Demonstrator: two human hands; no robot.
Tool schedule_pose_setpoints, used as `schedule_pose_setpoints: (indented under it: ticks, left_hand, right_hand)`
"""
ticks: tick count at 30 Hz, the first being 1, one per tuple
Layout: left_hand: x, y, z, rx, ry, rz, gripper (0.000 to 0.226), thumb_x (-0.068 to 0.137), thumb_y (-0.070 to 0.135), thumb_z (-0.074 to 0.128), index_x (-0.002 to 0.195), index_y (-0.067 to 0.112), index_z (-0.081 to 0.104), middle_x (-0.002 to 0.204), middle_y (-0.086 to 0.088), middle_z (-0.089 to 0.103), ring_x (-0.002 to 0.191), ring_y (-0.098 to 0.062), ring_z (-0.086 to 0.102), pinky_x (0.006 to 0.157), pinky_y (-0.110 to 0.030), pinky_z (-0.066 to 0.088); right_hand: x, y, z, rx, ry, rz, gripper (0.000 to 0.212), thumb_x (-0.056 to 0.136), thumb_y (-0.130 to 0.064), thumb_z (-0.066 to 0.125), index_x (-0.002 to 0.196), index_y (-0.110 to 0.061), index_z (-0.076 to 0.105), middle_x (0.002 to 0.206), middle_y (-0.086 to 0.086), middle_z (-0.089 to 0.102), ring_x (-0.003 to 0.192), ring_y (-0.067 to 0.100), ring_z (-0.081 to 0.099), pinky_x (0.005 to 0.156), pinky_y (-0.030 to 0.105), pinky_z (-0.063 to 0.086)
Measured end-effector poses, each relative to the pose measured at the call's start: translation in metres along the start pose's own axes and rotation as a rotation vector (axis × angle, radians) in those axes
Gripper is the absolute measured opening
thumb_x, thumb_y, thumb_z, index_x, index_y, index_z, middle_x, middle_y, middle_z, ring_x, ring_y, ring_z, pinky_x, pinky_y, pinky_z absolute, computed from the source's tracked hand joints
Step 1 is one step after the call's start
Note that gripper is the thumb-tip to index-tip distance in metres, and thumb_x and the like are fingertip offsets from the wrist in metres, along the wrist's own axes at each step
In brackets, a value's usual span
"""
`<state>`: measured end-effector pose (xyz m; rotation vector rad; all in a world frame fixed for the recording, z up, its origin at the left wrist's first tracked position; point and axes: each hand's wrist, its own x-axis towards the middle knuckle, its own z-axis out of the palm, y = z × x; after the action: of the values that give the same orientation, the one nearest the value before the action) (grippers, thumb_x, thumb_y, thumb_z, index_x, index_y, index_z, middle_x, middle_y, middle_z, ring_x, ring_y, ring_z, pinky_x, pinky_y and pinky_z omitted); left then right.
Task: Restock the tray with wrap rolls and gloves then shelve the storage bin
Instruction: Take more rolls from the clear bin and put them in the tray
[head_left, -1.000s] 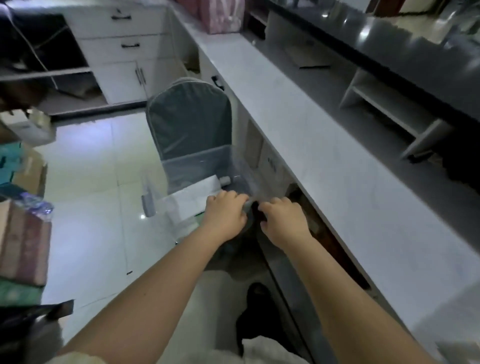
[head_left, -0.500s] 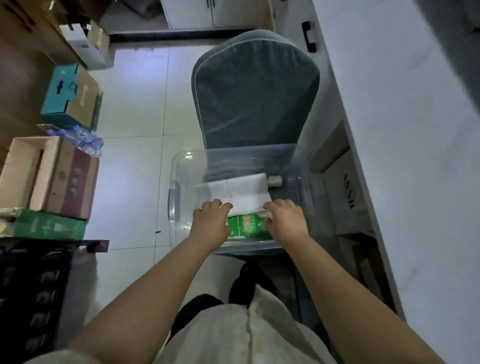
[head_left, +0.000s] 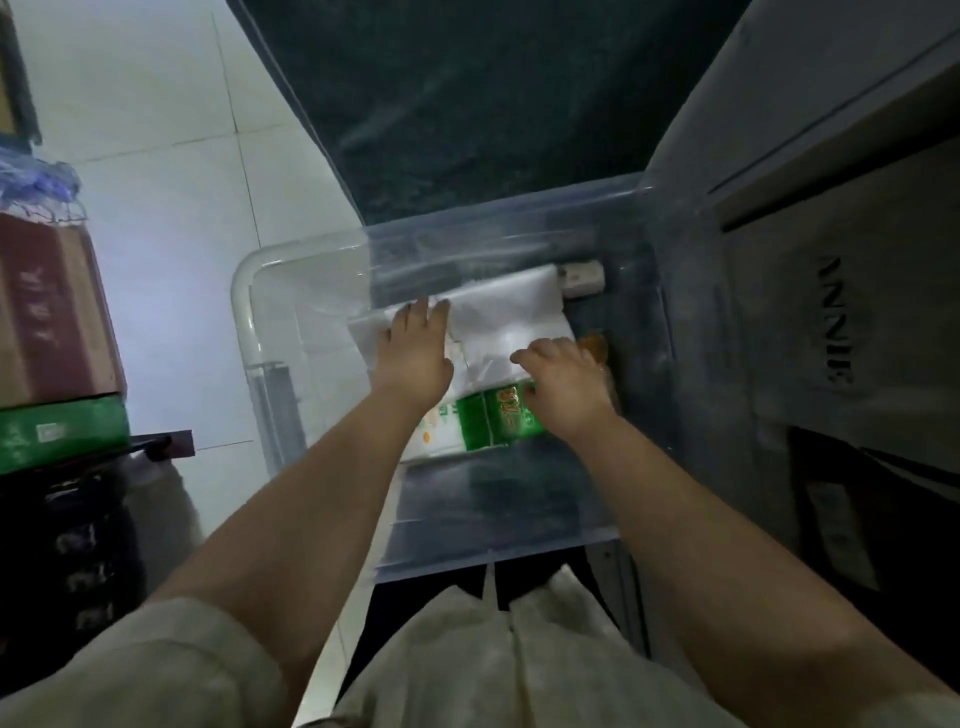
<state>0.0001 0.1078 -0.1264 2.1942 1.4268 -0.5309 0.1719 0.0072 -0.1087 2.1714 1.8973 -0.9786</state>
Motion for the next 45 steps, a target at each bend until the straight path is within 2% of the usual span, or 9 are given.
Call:
schedule_pose_setpoints:
  ticks: [5,11,15,18,22,26,30,38,45]
  left_hand:
    - [0.042,-0.004,0.022,0.055,0.008,-0.011,0.071,0.084,0.006,0.049,0.148,0.017,0.022,0.150,-0.009,0.032,0.137,-0.029,0.027,0.107,-0.049,0.028]
    - [0.056,-0.020,0.030,0.001,0.146,0.034,0.047,0.088,0.013,0.050,0.135,0.016,0.047,0.121,-0.016,0.051,0.112,-0.037,0.045,0.098,-0.044,0.033]
    - [0.059,-0.025,0.031,-0.127,0.091,0.070,0.038,0.093,0.014,0.049,0.130,0.014,0.053,0.123,-0.017,0.051,0.112,-0.036,0.048,0.098,-0.044,0.038]
    - [0.057,-0.022,0.033,-0.119,0.060,0.093,0.034,0.095,0.018,0.048,0.128,0.014,0.054,0.124,-0.014,0.058,0.112,-0.035,0.051,0.097,-0.044,0.038]
    - [0.048,-0.016,0.029,-0.121,0.073,0.093,0.029,0.094,0.018,0.050,0.121,0.015,0.058,0.115,-0.010,0.064,0.106,-0.033,0.053,0.090,-0.042,0.039]
    - [0.038,-0.010,0.022,-0.140,0.123,0.099,0.026,0.091,0.018,0.053,0.116,0.017,0.062,0.110,-0.008,0.066,0.101,-0.031,0.056,0.085,-0.040,0.040]
    - [0.030,-0.010,0.017,-0.177,0.186,0.089,0.025,0.089,0.015,0.057,0.113,0.016,0.064,0.104,-0.009,0.067,0.098,-0.032,0.057,0.086,-0.042,0.043]
    - [-0.016,0.007,-0.028,-0.256,0.266,0.096,0.021,0.087,0.013,0.060,0.106,0.016,0.067,0.097,-0.007,0.070,0.092,-0.031,0.059,0.077,-0.035,0.041]
    - [-0.098,0.046,-0.127,-0.296,0.419,0.135,0.020,0.084,0.014,0.063,0.101,0.022,0.069,0.093,-0.005,0.070,0.090,-0.030,0.058,0.074,-0.037,0.043]
  right_hand:
    - [0.038,0.004,0.034,-0.034,-0.122,-0.165,0.062,0.081,-0.016,0.061,0.139,-0.022,0.041,0.142,0.007,0.042,0.129,0.030,0.034,0.105,0.045,0.029]
    - [0.070,0.002,0.068,-0.136,-0.128,-0.151,0.062,0.087,-0.011,0.059,0.141,-0.021,0.032,0.151,0.007,0.028,0.138,0.030,0.023,0.110,0.048,0.018]
    - [0.071,-0.006,0.077,-0.156,-0.112,-0.049,0.073,0.075,-0.013,0.065,0.139,-0.018,0.032,0.129,0.011,0.041,0.115,0.033,0.034,0.098,0.047,0.025]
    - [0.071,-0.012,0.077,-0.146,-0.103,0.002,0.063,0.071,-0.016,0.068,0.128,-0.016,0.041,0.118,0.011,0.043,0.108,0.032,0.036,0.094,0.045,0.028]
    - [0.064,-0.017,0.077,-0.140,-0.069,-0.057,0.048,0.069,-0.007,0.062,0.115,-0.011,0.046,0.122,0.013,0.042,0.111,0.034,0.038,0.092,0.046,0.028]
    - [0.064,-0.022,0.074,-0.156,-0.116,-0.015,0.056,0.072,-0.012,0.064,0.124,-0.014,0.042,0.118,0.011,0.044,0.108,0.032,0.038,0.090,0.044,0.030]
    - [0.059,-0.025,0.075,-0.186,-0.114,-0.024,0.049,0.069,-0.009,0.063,0.114,-0.011,0.045,0.116,0.014,0.044,0.105,0.034,0.039,0.092,0.046,0.031]
    - [0.013,-0.045,0.041,-0.106,-0.138,-0.086,0.055,0.076,0.001,0.058,0.127,-0.004,0.040,0.121,0.015,0.058,0.115,0.032,0.050,0.096,0.038,0.034]
    - [-0.066,-0.063,-0.070,-0.095,0.228,-0.208,0.029,0.074,-0.001,0.054,0.103,-0.007,0.056,0.095,0.013,0.064,0.091,0.032,0.056,0.081,0.041,0.038]
